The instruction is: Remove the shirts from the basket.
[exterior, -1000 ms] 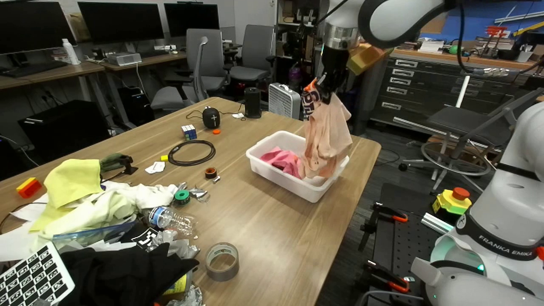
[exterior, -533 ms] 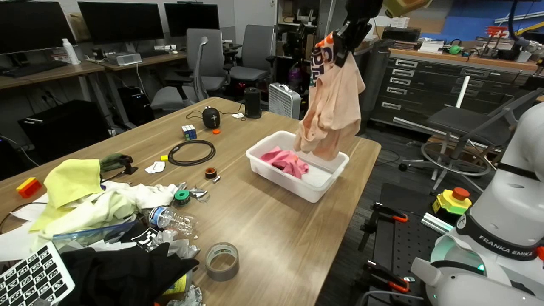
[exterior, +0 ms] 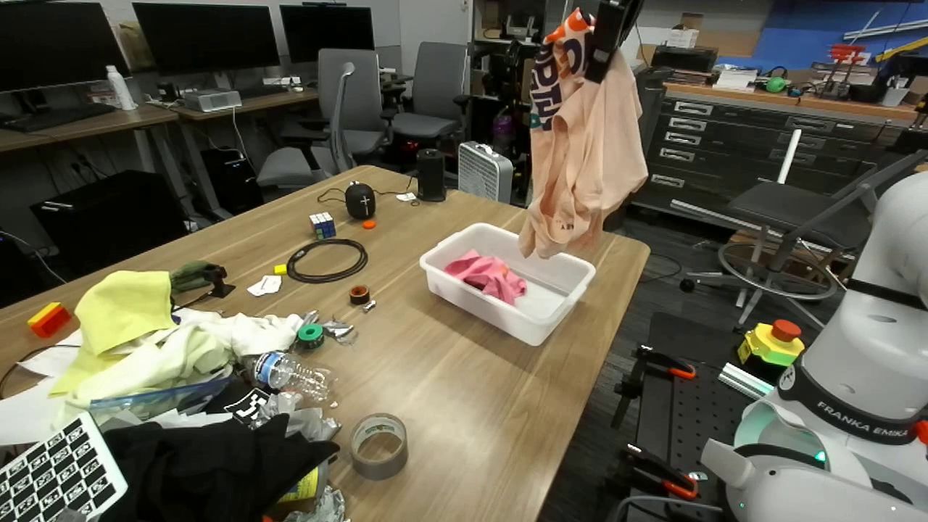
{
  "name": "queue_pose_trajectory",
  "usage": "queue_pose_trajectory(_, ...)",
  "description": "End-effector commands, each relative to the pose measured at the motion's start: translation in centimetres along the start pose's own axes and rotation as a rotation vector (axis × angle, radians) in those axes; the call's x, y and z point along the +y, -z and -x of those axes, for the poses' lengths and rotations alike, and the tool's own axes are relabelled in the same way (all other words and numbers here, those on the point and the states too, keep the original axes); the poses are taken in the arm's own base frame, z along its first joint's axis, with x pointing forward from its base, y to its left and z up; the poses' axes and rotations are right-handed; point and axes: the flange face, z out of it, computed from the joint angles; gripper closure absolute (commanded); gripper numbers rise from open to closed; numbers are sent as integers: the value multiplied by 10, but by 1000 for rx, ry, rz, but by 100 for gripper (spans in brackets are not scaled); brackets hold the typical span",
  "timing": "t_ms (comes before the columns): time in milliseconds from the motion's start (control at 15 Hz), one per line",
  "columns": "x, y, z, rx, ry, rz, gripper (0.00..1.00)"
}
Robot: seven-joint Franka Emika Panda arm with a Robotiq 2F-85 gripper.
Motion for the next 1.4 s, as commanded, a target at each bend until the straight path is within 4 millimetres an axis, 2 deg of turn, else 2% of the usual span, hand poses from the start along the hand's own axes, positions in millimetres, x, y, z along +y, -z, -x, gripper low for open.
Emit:
queue_pose_trajectory(0,-46,37,-7,31,168,-114,97)
queue_pose_trajectory(333,-102,50,-18,38,368,-283,97)
queue_pose_trajectory(733,-147,54,-28,22,473,-275,97)
queue_pose_trajectory(800,-151,55,-31,26,468,-272,97)
queue_pose_trajectory(1067,-160,62,-47,170,271,-240,97)
queue_pose_trajectory(1267,-164,60,-56,251,178,-188,97)
queue_pose_trajectory(1333,-165,58,-58,266,165,-158,71)
